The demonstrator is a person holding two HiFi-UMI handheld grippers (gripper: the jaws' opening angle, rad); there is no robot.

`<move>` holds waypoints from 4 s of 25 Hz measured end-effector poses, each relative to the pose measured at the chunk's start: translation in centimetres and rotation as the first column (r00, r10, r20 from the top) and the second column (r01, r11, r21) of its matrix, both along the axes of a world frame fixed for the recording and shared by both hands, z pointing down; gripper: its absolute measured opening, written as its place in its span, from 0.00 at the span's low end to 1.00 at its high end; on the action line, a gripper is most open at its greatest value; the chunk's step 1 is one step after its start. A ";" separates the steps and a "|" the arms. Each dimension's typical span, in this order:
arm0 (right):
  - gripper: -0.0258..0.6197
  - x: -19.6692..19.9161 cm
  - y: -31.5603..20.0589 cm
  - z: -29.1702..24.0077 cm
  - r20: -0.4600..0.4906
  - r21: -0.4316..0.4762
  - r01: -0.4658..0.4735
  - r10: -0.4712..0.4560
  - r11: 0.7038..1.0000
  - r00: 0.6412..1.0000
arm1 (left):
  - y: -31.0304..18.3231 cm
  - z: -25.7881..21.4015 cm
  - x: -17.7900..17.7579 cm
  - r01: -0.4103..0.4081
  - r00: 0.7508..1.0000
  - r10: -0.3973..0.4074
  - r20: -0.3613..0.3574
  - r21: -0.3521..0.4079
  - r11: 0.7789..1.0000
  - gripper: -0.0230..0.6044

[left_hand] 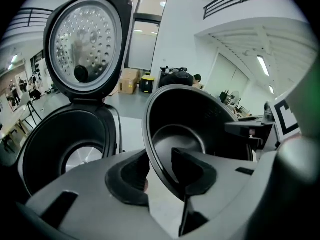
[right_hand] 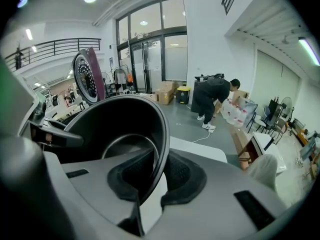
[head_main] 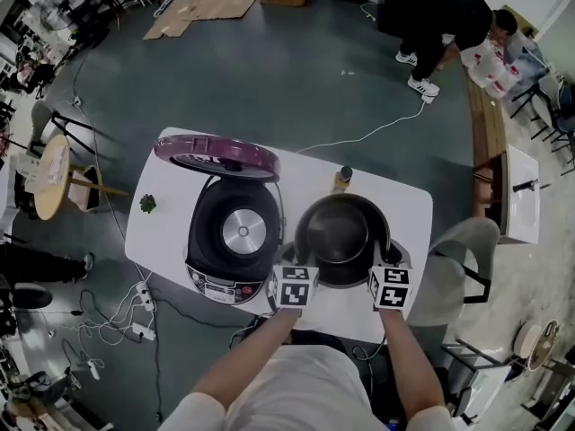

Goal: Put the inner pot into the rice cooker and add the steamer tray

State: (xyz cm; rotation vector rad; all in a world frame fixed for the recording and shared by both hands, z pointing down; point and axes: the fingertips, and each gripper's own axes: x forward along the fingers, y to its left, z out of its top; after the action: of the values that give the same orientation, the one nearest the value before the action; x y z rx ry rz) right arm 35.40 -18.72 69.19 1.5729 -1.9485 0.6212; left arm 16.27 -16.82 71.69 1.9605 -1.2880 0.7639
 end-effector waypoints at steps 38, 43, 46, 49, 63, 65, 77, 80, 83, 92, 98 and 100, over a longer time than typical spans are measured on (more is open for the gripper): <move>0.14 -18.5 2.1 -11.2 0.010 0.149 0.074 -0.077 0.986 0.997 | 2.7 -12.4 -18.5 0.078 0.996 -0.083 0.013 0.210 0.975 0.27; 0.15 -21.6 1.7 -10.4 0.012 0.148 0.101 -0.104 0.984 0.995 | 2.7 -11.8 -21.6 0.100 0.994 -0.108 0.028 0.209 0.973 0.27; 0.15 -23.5 1.3 -10.0 0.008 0.143 0.120 -0.122 0.983 0.993 | 2.6 -11.1 -23.4 0.101 0.993 -0.113 0.045 0.204 0.974 0.27; 0.16 -25.3 1.1 -9.3 -0.003 0.131 0.142 -0.143 0.981 0.990 | 2.6 -10.3 -25.1 0.094 0.992 -0.108 0.065 0.184 0.978 0.27; 0.18 -29.3 -0.8 -5.0 -0.015 0.035 0.150 -0.149 0.988 0.989 | 0.0 -6.4 -28.9 -0.009 0.979 -0.014 0.202 0.110 0.994 0.28; 0.18 -29.4 -1.1 -4.3 -0.024 0.014 0.149 -0.149 0.989 0.989 | -0.5 -5.6 -29.0 -0.032 0.975 0.010 0.220 0.094 0.995 0.28; 0.20 -30.0 -1.0 -0.2 -0.061 -0.093 0.140 -0.146 0.986 0.987 | -1.3 -1.7 -29.5 -0.112 0.954 0.107 0.281 0.001 0.994 0.30; 0.21 -30.0 -1.1 0.6 -0.086 -0.119 0.151 -0.162 0.981 0.983 | -1.5 -0.9 -29.5 -0.126 0.943 0.125 0.308 -0.016 0.992 0.31; 0.23 -30.2 -1.3 1.1 -0.102 -0.138 0.180 -0.194 0.974 0.976 | -1.7 -0.1 -29.5 -0.128 0.932 0.133 0.338 -0.038 0.991 0.33; 0.22 -30.4 -1.8 2.4 -0.081 -0.174 0.197 -0.214 0.965 0.974 | -1.9 2.0 -30.1 -0.125 0.910 0.147 0.388 -0.083 0.989 0.39; 0.22 -30.4 -2.2 2.8 -0.072 -0.180 0.190 -0.206 0.965 0.976 | -2.0 2.6 -30.9 -0.121 0.896 0.139 0.421 -0.068 0.990 0.48; 0.22 -30.5 -2.2 2.9 -0.089 -0.186 0.197 -0.216 0.963 0.972 | -2.2 2.7 -31.2 -0.119 0.896 0.136 0.422 -0.067 0.991 0.54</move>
State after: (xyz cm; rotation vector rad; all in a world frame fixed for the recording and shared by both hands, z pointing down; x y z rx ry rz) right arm 4.86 -20.90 72.09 1.2500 -1.8905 0.5895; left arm -14.89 -19.02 74.43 1.9244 -1.3811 1.3327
